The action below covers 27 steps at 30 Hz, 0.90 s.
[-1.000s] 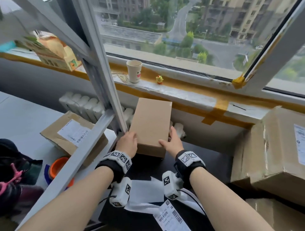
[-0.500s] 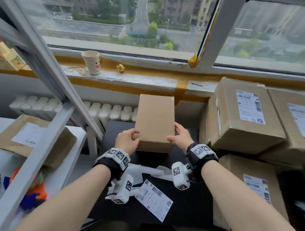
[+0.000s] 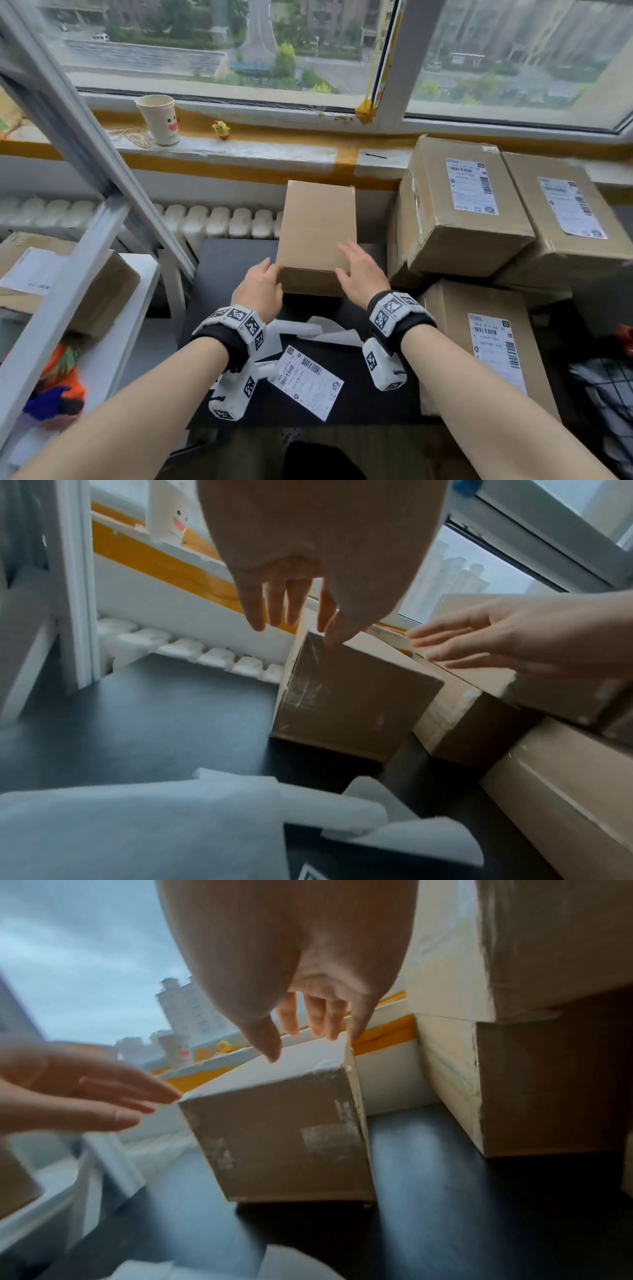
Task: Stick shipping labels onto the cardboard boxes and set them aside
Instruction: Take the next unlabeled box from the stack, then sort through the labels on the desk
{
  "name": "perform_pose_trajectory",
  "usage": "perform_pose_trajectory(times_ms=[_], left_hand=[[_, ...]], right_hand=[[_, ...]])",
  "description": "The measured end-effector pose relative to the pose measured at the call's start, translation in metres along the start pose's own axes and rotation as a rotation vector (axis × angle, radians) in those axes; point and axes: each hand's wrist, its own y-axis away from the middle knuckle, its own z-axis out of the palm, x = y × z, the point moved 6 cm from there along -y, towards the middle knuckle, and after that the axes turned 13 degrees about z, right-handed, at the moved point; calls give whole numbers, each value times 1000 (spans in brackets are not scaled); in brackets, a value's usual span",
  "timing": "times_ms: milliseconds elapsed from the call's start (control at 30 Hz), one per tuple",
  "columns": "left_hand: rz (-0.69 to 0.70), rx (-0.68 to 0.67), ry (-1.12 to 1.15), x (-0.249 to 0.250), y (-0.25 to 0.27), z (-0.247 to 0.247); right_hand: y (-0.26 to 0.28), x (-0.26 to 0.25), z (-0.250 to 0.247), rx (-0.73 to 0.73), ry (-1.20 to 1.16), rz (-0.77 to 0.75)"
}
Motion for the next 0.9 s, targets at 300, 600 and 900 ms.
perform_pose_trajectory(times_ms=[300, 600, 900], left_hand=[[282, -114, -187, 9, 81, 39], [382, -215, -187, -12, 150, 107], [352, -367, -206, -18, 157, 145]], right_hand=[[87, -2, 56, -7, 216, -230], [153, 37, 143, -210, 258, -177], [163, 72, 177, -240, 332, -142]])
